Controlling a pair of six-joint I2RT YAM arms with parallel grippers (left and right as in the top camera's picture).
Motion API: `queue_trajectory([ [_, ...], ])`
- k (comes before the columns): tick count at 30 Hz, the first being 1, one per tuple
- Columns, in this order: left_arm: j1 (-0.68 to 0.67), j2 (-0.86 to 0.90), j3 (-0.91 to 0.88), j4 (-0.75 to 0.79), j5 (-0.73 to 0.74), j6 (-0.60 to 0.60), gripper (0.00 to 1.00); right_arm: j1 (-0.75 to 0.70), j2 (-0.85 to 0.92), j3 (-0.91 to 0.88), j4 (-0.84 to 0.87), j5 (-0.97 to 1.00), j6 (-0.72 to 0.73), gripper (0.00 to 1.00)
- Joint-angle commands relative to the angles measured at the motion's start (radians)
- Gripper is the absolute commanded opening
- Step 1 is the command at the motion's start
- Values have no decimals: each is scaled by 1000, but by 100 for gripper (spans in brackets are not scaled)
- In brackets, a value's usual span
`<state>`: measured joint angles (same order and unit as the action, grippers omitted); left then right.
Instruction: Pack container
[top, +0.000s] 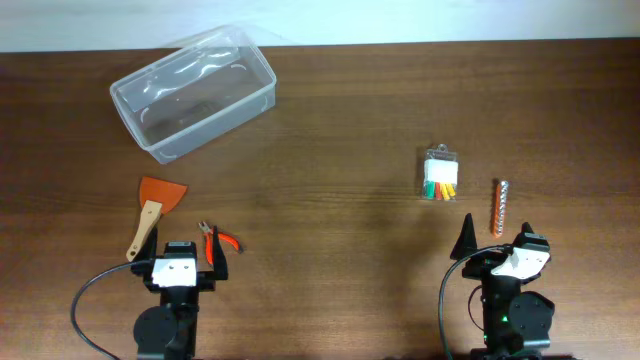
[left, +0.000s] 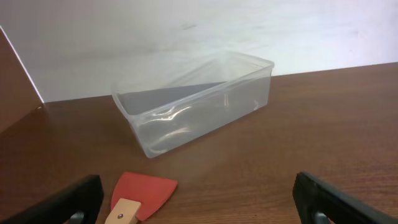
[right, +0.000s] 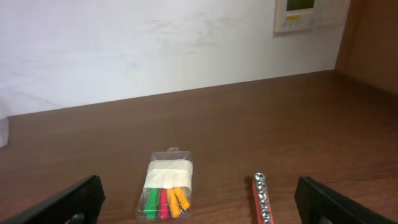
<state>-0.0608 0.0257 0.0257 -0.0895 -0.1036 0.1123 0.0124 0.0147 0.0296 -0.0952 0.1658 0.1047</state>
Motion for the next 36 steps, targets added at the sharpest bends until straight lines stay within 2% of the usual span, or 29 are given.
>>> queue_trajectory([
  [1, -4, -8, -9, 3, 13, 10, 99, -7, -11, -11, 2, -5, -3, 99],
  [5, -4, -8, -9, 2, 18, 9, 99, -7, -11, -11, 2, -5, -3, 99],
  [9, -4, -8, -9, 24, 86, 7, 99, -7, -11, -11, 2, -5, -3, 99],
  [14, -4, -8, 2, 30, 100, -137, 99, -7, -11, -11, 2, -5, -3, 99],
  [19, -4, 44, 152, 8, 152, -143, 99, -7, -11, -11, 2, -5, -3, 99],
  [22, -3, 205, 365, -66, 140, -142, 99, -7, -11, -11, 2, -5, -3, 99],
  [25, -4, 442, 633, -220, 114, -142, 99, -7, -11, -11, 2, -5, -3, 99],
  [28, -4, 786, 1045, -504, 85, -119, 99, -7, -11, -11, 2, -5, -3, 99],
  [31, -4, 1009, 1324, -673, 85, -116, 99, -7, -11, -11, 3, -5, -3, 99],
  [32, -4, 1132, 1480, -731, 85, -116, 99, -7, -11, -11, 2, -5, -3, 99],
  [33, -4, 1207, 1567, -750, 86, -116, 99, -7, -11, -11, 2, -5, -3, 98],
  [36, -4, 1323, 1670, -777, 164, -116, 99, -7, -11, -11, 2, -5, -3, 99],
])
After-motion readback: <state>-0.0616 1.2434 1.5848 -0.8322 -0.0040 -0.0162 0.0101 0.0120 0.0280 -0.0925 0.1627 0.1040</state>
